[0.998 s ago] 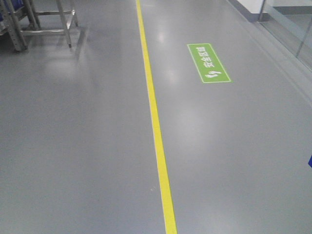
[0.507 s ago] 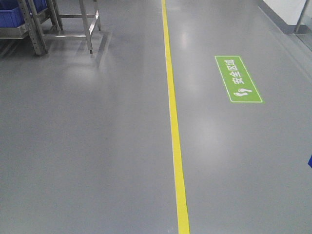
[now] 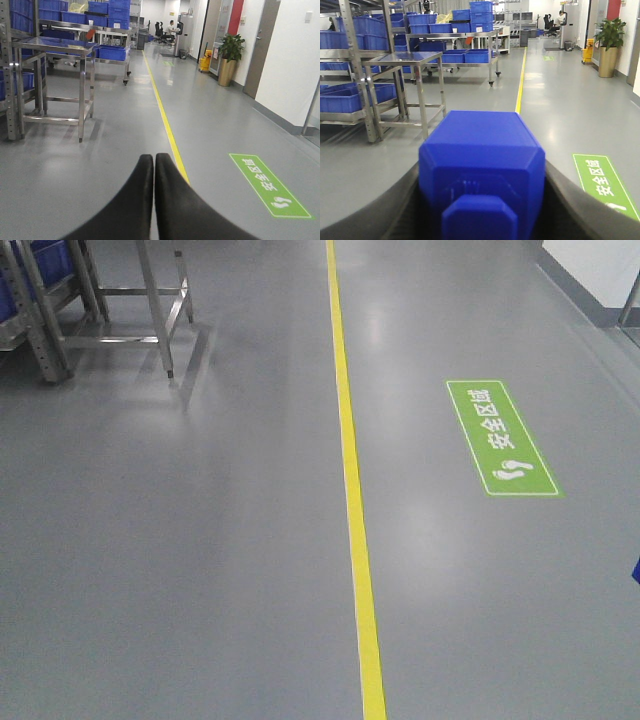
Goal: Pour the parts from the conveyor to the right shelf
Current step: 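Drive along the yellow floor line toward the bin shelves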
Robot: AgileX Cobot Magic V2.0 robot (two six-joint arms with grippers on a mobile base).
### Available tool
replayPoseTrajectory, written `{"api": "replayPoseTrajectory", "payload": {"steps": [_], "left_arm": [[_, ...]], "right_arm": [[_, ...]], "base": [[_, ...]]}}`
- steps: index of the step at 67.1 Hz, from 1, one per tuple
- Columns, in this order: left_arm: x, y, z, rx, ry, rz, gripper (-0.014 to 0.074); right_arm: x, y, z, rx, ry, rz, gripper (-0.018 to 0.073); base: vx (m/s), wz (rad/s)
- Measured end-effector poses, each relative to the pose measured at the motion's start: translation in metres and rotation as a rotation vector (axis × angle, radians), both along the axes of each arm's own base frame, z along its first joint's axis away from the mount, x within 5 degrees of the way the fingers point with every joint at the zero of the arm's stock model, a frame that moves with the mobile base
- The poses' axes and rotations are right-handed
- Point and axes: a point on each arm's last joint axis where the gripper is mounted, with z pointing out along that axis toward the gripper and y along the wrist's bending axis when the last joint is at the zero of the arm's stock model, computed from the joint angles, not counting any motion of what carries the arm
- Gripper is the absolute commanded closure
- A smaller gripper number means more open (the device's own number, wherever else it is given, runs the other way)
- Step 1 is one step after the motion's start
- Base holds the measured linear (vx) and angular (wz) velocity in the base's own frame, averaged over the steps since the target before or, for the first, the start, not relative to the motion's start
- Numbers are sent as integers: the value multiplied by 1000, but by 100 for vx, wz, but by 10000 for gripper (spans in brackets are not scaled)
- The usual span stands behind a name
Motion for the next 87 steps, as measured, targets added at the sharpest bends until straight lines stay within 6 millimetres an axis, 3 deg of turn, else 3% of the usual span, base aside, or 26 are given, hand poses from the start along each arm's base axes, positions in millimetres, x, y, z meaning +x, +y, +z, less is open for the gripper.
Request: {"api": "replayPoseTrajectory", "payload": {"steps": [87], "left_arm": [[0,0,0,0,0,0,603]], "right_arm": [[0,0,0,0,0,0,564]], "base": [[73,-1]]}}
